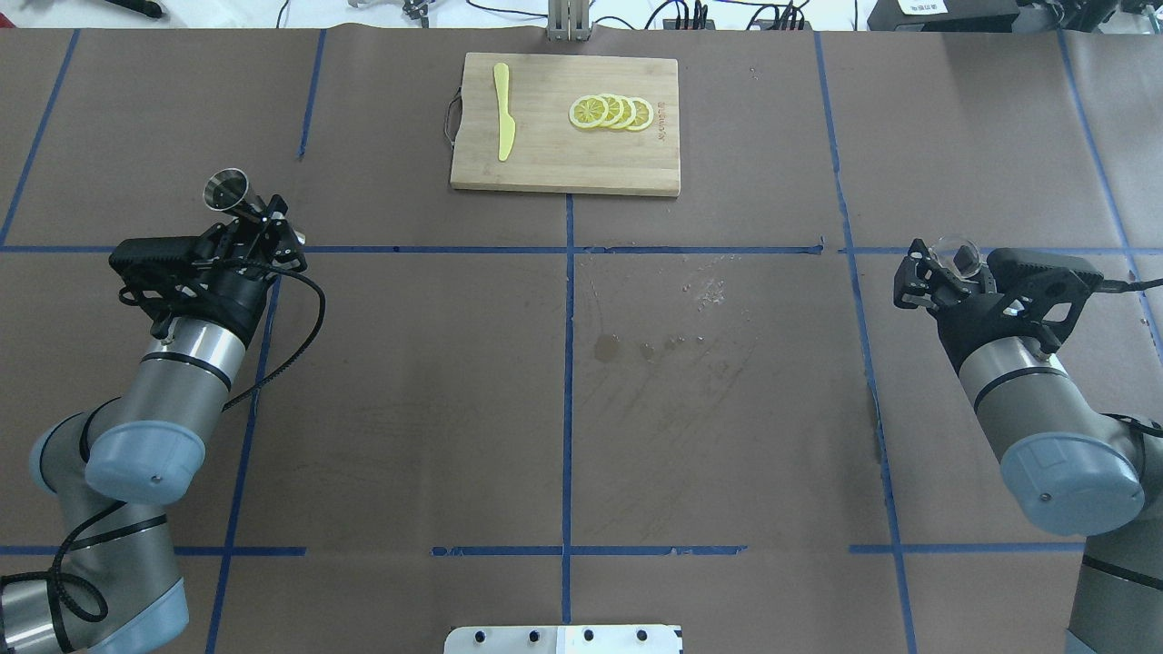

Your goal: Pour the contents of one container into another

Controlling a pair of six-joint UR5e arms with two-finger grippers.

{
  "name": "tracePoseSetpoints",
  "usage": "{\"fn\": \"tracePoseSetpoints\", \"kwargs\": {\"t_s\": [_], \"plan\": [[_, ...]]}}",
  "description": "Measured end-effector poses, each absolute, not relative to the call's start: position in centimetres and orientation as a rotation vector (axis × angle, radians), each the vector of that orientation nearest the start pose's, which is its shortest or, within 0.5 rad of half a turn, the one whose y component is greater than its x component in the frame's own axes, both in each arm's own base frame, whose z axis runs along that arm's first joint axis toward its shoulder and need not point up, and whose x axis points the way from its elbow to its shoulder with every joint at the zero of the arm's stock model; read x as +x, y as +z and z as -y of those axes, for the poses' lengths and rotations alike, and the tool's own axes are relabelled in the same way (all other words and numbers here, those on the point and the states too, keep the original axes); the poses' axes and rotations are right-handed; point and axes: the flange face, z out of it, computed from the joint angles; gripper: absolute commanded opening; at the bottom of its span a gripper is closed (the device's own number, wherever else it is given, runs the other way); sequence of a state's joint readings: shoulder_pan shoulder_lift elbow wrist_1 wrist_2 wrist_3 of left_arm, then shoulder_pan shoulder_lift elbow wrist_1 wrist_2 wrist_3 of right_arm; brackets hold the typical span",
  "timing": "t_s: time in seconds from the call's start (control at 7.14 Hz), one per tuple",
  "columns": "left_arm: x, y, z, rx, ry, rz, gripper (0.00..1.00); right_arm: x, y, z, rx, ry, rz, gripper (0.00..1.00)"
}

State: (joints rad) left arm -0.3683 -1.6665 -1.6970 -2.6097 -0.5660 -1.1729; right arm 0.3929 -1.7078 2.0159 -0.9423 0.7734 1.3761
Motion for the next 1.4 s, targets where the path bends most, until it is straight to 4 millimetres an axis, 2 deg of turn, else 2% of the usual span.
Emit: {"fn": "tracePoseSetpoints", "kwargs": {"t_s": [0.42, 0.7, 1.4], "plan": [[40.3, 46.3, 35.0, 1.259, -0.614, -0.678, 0.0, -32.5, 42.5, 34.9, 0.973, 0.537, 0.645, 0.0], [40.4, 49.4, 34.0, 1.271, -0.577, -0.618, 0.0, -32.9, 42.4, 34.6, 0.98, 0.534, 0.646, 0.0], [41.6, 51.2, 32.4, 1.243, -0.515, -0.615, 0.0, -33.3, 42.3, 34.2, 0.987, 0.528, 0.647, 0.0]]}}
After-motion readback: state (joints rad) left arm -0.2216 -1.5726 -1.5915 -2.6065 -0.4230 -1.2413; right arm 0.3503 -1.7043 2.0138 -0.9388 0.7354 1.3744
